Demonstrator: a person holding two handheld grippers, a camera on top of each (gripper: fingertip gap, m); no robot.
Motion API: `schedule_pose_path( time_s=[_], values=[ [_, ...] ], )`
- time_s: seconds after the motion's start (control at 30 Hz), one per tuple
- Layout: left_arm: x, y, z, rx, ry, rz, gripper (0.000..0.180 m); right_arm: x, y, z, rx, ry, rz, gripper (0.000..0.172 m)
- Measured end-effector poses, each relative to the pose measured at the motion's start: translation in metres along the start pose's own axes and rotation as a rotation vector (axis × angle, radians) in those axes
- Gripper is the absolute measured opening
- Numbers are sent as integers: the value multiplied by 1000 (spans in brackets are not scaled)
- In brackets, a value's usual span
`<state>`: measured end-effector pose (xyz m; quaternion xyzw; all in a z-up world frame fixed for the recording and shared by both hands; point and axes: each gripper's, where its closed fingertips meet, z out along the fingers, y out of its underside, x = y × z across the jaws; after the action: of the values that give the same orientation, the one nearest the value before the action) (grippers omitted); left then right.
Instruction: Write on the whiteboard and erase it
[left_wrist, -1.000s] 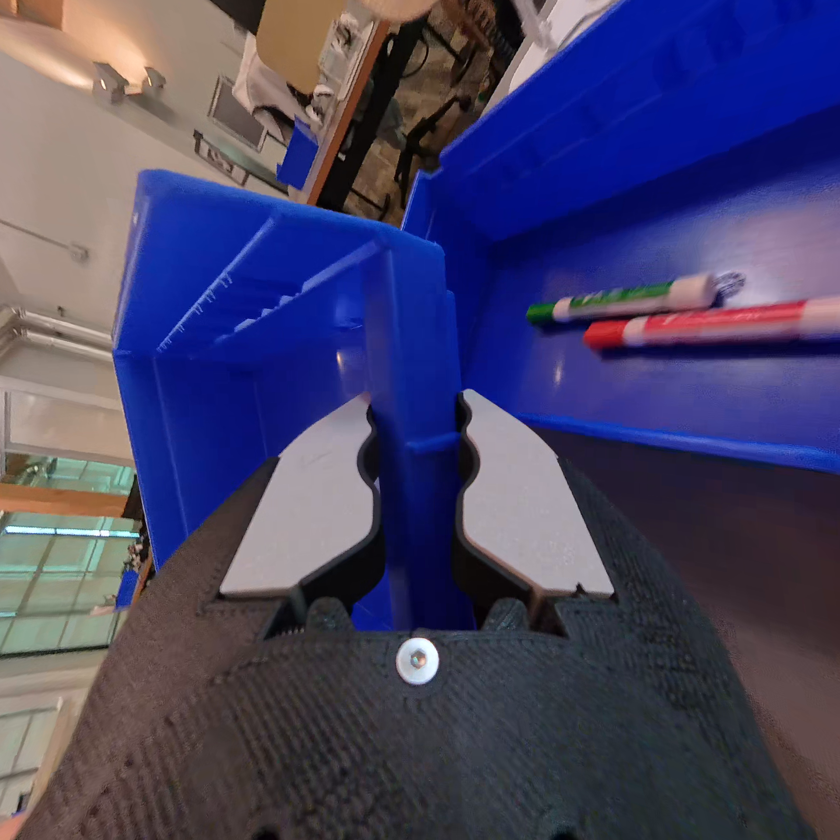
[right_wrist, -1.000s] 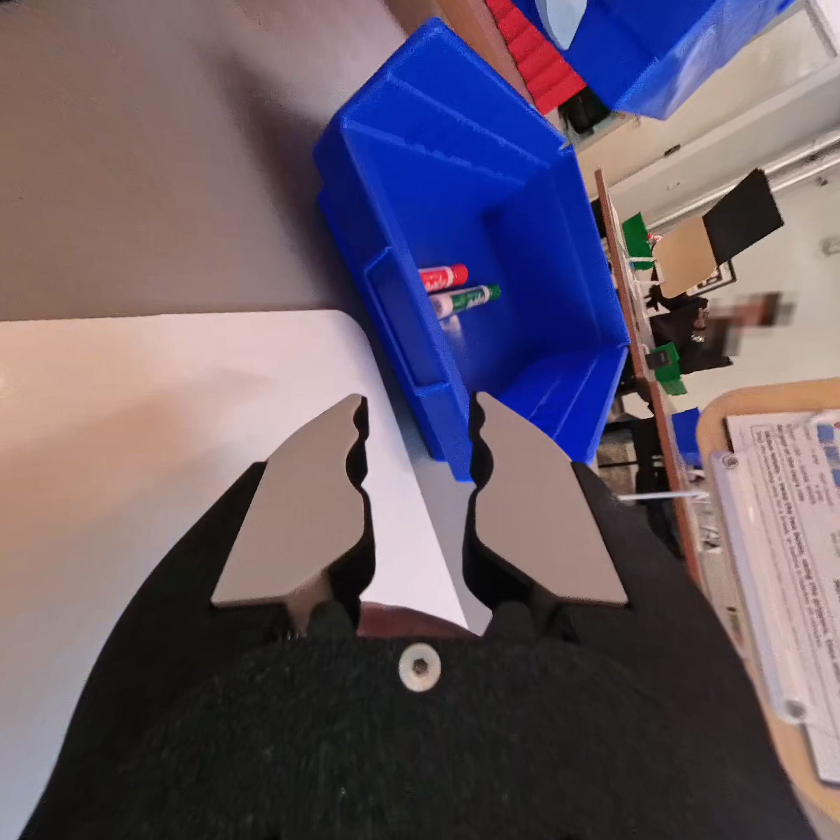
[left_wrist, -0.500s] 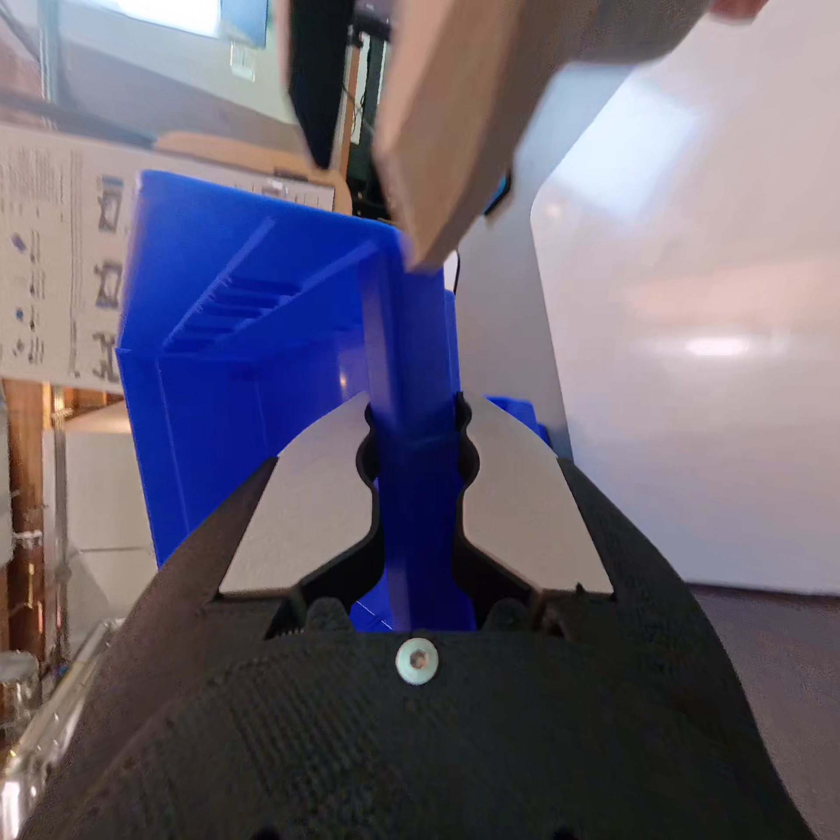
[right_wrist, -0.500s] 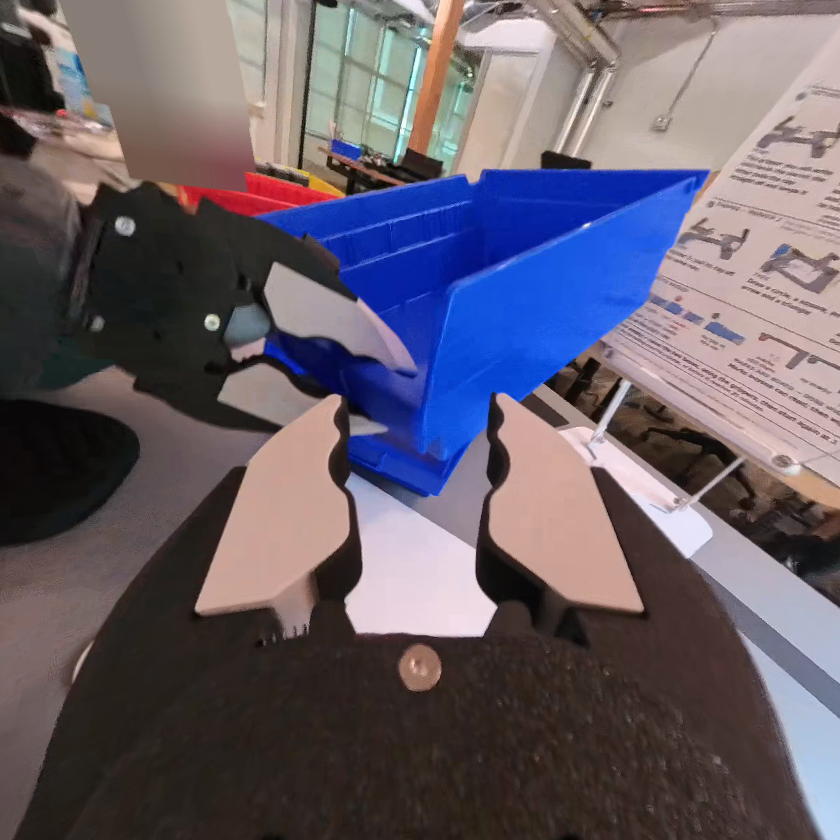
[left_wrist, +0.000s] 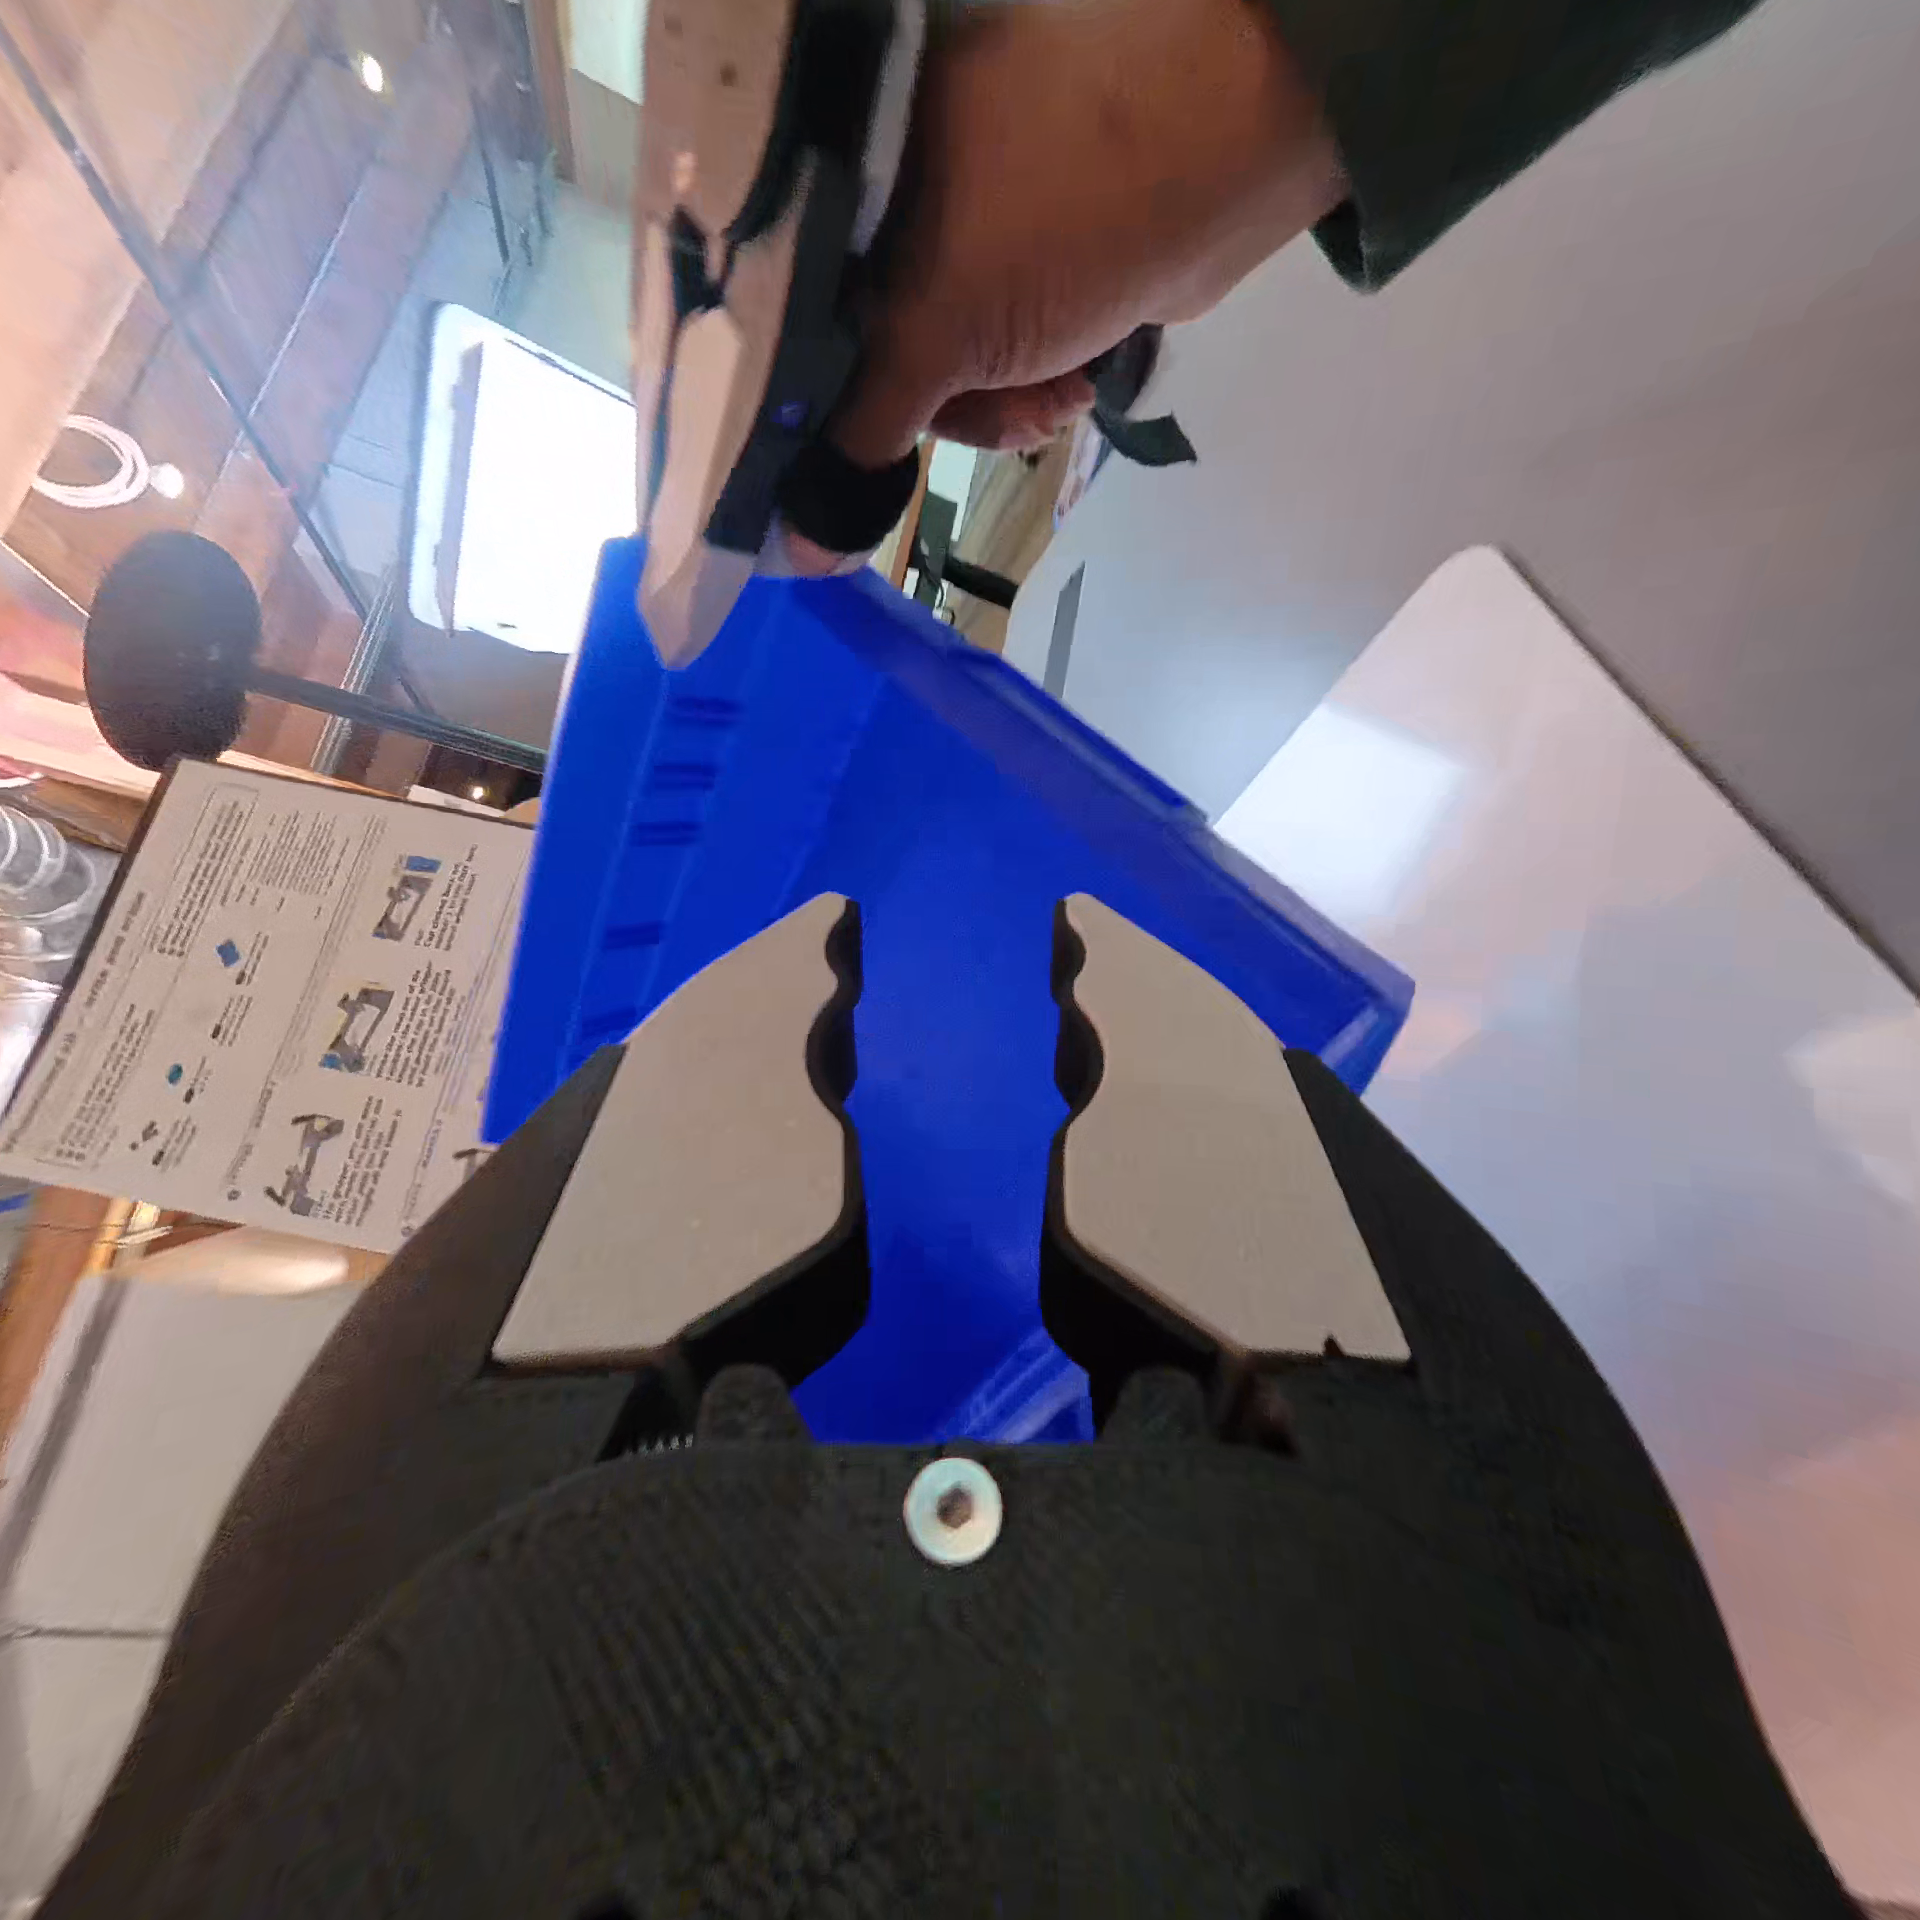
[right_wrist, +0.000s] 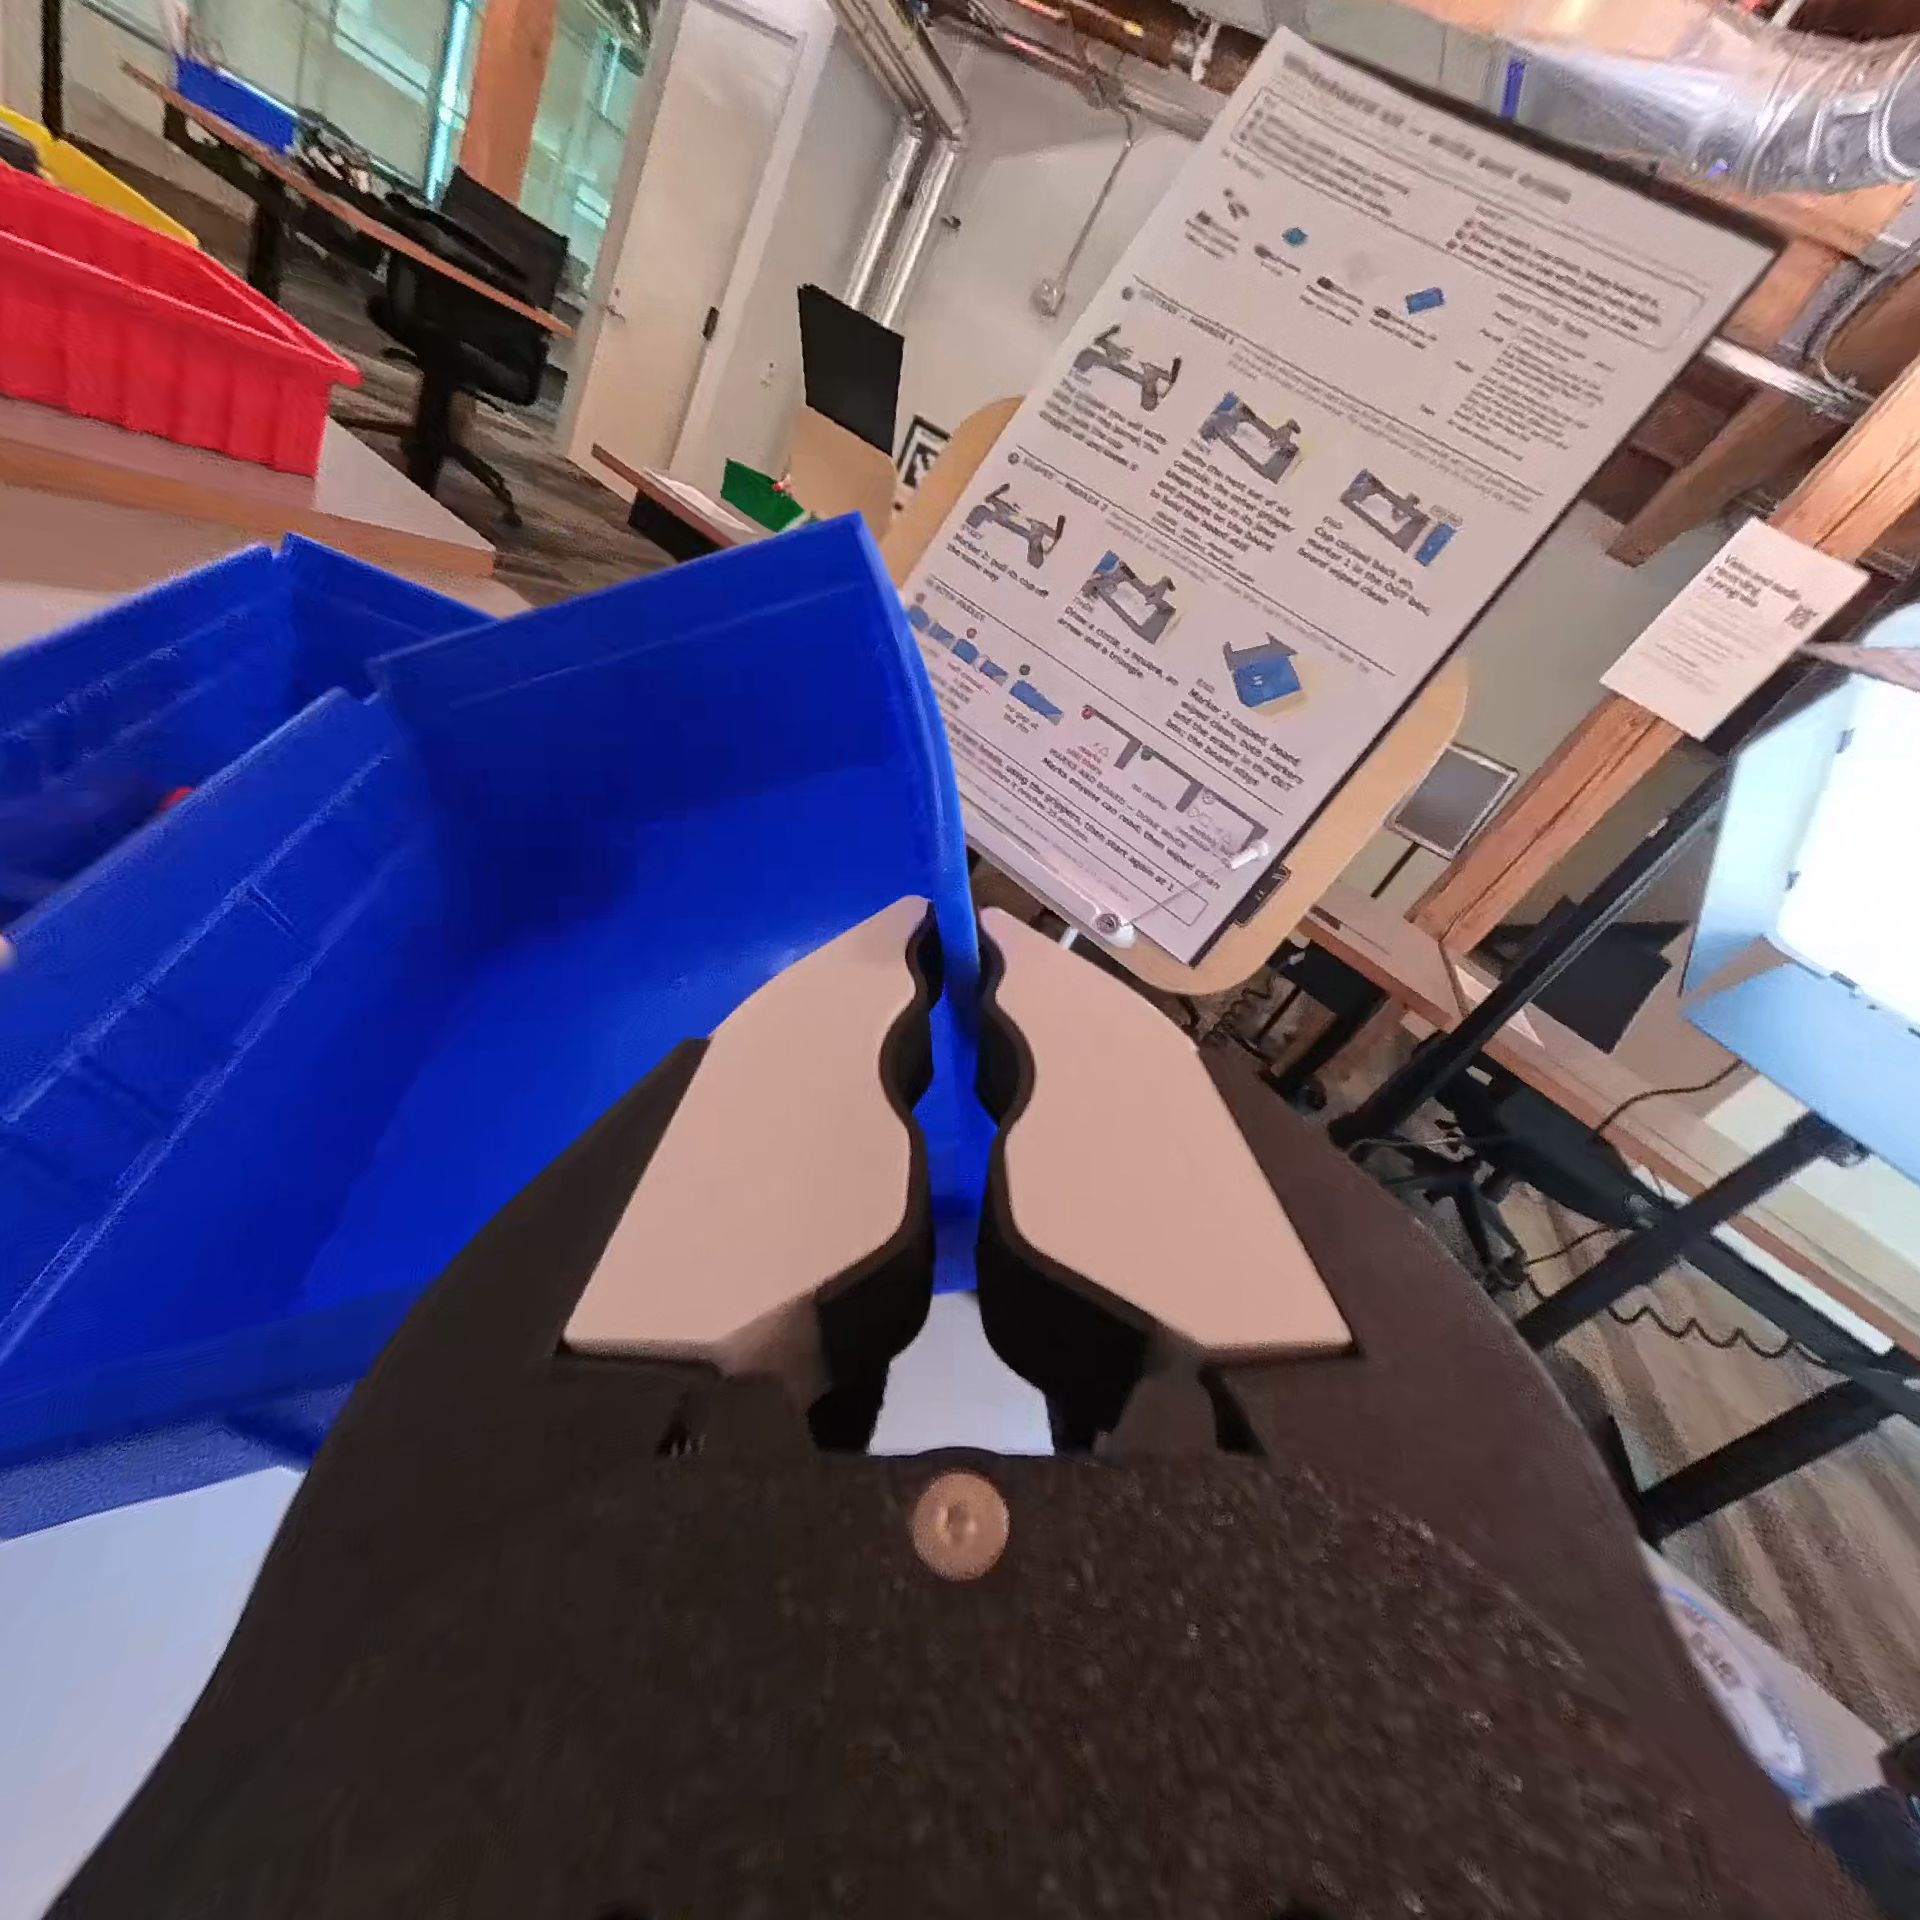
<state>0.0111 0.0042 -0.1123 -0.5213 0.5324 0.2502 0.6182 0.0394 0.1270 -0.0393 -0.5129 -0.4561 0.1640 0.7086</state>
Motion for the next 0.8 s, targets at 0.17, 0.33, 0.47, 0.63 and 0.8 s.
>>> schedule_pose_path(
  time_s=[0.17,0.33,0.47,0.63,0.8],
  values=[
    [-4,31,-26,-33,37,-112,35,24,1,-16,40,71,42,2],
    [3,106,-36,-228,115,-216,46,71,5,-34,82,155,172,3],
    [12,160,-45,-363,179,-370,55,124,26,-58,85,289,289,2],
    [8,213,-52,-505,135,-336,63,183,81,-94,5,506,377,2],
    [11,232,-57,-567,172,-356,69,215,178,-115,-216,671,491,2]
  ],
)
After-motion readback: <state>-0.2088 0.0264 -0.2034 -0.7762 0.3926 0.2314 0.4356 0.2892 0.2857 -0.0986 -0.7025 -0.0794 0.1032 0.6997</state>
